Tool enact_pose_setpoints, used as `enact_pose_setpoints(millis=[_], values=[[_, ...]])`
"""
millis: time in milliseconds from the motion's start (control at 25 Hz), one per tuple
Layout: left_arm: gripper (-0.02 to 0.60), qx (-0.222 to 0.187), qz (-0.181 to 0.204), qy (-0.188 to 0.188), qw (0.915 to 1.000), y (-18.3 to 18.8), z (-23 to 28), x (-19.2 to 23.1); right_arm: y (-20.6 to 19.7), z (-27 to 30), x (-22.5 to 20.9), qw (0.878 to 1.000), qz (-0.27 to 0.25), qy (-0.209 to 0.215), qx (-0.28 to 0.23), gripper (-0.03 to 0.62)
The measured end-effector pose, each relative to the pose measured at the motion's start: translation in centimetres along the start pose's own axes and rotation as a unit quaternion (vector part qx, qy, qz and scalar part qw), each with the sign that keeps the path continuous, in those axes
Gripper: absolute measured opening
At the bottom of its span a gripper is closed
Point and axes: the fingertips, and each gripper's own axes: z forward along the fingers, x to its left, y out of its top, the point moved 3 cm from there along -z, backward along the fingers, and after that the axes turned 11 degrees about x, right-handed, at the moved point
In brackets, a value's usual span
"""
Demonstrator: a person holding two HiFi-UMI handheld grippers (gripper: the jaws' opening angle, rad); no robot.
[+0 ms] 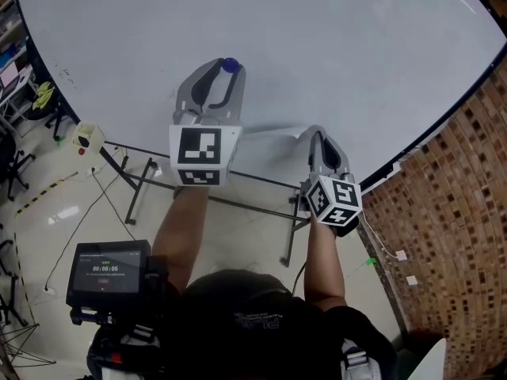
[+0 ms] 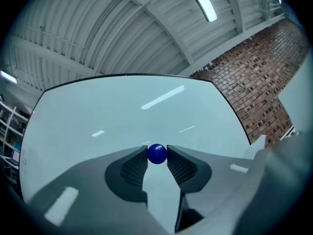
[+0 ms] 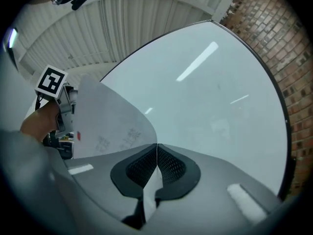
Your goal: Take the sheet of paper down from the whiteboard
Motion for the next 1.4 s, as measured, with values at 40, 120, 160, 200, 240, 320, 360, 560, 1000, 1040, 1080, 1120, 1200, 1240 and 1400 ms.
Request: enact_pose_setpoints(millis=[40, 120, 160, 200, 240, 320, 360, 560, 1000, 1040, 1080, 1120, 1200, 1240, 1400], values=[[0.124, 0.003, -0.001, -0.003, 1.0000, -0.2, 0.0, -0.1, 0.1, -0.2, 0.1, 1.000, -0.007, -0.005, -0.002, 0.014], [0.124, 0.007, -0.003, -0.009, 0.9999, -0.6, 0.1, -0.5, 0.4, -0.6, 0.2, 1.000, -0.017, -0.011, -0.007, 0.014], [0.124, 0.010, -0.003, -0.012, 0.9999, -0.8, 0.2, -0.7, 0.6, -0.8, 0.3, 1.000, -0.021, -0.013, -0.009, 0.014], [0.124, 0.012, -0.004, -0.015, 0.9998, -1.0, 0.3, -0.9, 0.7, -1.0, 0.4, 1.000, -0.023, -0.015, -0.011, 0.014], [0.124, 0.013, -0.004, -0.019, 0.9997, -1.1, 0.4, -1.2, 0.9, -1.1, 0.5, 0.999, -0.025, -0.017, -0.013, 0.014], [0.124, 0.015, -0.005, -0.024, 0.9996, -1.3, 0.4, -1.5, 1.4, -1.3, 0.7, 0.999, -0.028, -0.022, -0.020, 0.014], [0.124, 0.016, -0.005, -0.025, 0.9995, -1.4, 0.5, -1.7, 1.5, -1.4, 0.7, 0.999, -0.029, -0.024, -0.021, 0.014], [0.124, 0.024, -0.005, -0.033, 0.9991, -2.0, 0.7, -2.3, 1.5, -1.4, 0.8, 0.999, -0.033, -0.034, -0.017, 0.012], [0.124, 0.038, -0.009, -0.033, 0.9987, -3.0, 0.7, -2.3, 1.8, -0.9, 1.7, 0.999, -0.041, -0.026, -0.013, 0.012], [0.124, 0.039, -0.009, -0.033, 0.9987, -3.0, 0.7, -2.3, 1.9, -0.8, 1.7, 0.999, -0.041, -0.025, -0.013, 0.012], [0.124, 0.040, -0.009, -0.032, 0.9986, -3.1, 0.7, -2.3, 1.9, -0.8, 1.8, 0.999, -0.042, -0.025, -0.013, 0.012], [0.124, 0.041, -0.009, -0.032, 0.9986, -3.1, 0.8, -2.3, 2.0, -0.7, 1.8, 0.999, -0.042, -0.024, -0.013, 0.012], [0.124, 0.043, -0.009, -0.034, 0.9985, -3.3, 0.8, -2.4, 2.0, -0.7, 1.9, 0.999, -0.043, -0.025, -0.012, 0.012], [0.124, 0.043, -0.009, -0.034, 0.9984, -3.4, 0.8, -2.5, 2.0, -0.7, 1.9, 0.999, -0.043, -0.025, -0.013, 0.012], [0.124, 0.046, -0.010, -0.036, 0.9982, -3.7, 0.8, -2.6, 2.0, -0.6, 2.1, 0.999, -0.046, -0.025, -0.014, 0.012]])
